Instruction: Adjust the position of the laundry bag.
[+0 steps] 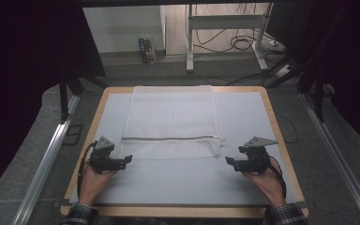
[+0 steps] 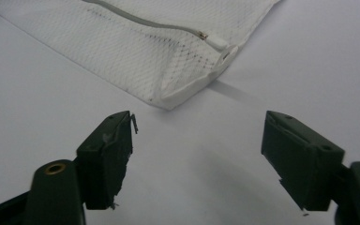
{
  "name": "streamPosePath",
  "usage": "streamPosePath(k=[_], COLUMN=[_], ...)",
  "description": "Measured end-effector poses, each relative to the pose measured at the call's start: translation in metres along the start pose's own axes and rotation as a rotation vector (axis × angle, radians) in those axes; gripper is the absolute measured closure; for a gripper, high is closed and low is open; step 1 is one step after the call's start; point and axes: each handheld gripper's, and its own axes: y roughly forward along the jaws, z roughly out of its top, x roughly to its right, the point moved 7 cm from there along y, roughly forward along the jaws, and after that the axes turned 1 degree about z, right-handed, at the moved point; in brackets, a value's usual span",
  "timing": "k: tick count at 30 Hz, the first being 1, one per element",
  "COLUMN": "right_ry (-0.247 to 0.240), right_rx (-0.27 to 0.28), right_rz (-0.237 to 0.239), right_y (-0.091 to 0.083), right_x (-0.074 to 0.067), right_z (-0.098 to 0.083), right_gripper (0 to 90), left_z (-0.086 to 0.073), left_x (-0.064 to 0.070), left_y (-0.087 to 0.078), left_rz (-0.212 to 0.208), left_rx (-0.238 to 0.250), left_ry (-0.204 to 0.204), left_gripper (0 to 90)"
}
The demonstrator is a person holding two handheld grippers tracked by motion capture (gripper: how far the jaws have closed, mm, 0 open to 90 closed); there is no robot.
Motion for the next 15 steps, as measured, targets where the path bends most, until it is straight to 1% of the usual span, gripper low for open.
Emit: streamPosePath(k=[2, 6, 8, 10, 11, 12, 13, 15], right_ry=[-0.011, -0.033, -0.047, -0.051, -0.059, -0.059, -0.062, -0.061], right_rx=[-0.005, -0.019, -0.014, -0.010, -0.009, -0.009, -0.010, -0.010], right_rz=[0.000, -0.021, -0.030, -0.031, -0.045, -0.045, -0.052, -0.057], right_y=[0.004, 0.012, 0.014, 0.015, 0.018, 0.018, 0.023, 0.025], right_x=[0.000, 0.002, 0.002, 0.002, 0.003, 0.003, 0.006, 0.007], right_z=[0.002, 0.008, 0.013, 0.016, 0.021, 0.021, 0.025, 0.026], right_gripper=[31.7, 38.4, 42.1, 43.7, 46.5, 46.5, 49.8, 51.0], left_z=[0.001, 0.003, 0.004, 0.005, 0.006, 0.006, 0.007, 0.008], left_x=[-0.002, -0.005, -0.008, -0.008, -0.011, -0.011, -0.014, -0.015], left_y=[0.001, 0.005, 0.008, 0.009, 0.010, 0.010, 0.012, 0.012], left_rz=[0.002, 0.014, 0.030, 0.034, 0.042, 0.042, 0.051, 0.057], left_rx=[0.004, 0.004, -0.007, -0.008, -0.008, -0.008, -0.015, -0.015], left_ry=[-0.004, -0.004, 0.011, 0.013, 0.017, 0.017, 0.025, 0.025], left_gripper=[12.0, 15.8, 17.5, 18.7, 20.3, 21.0, 22.5, 22.9])
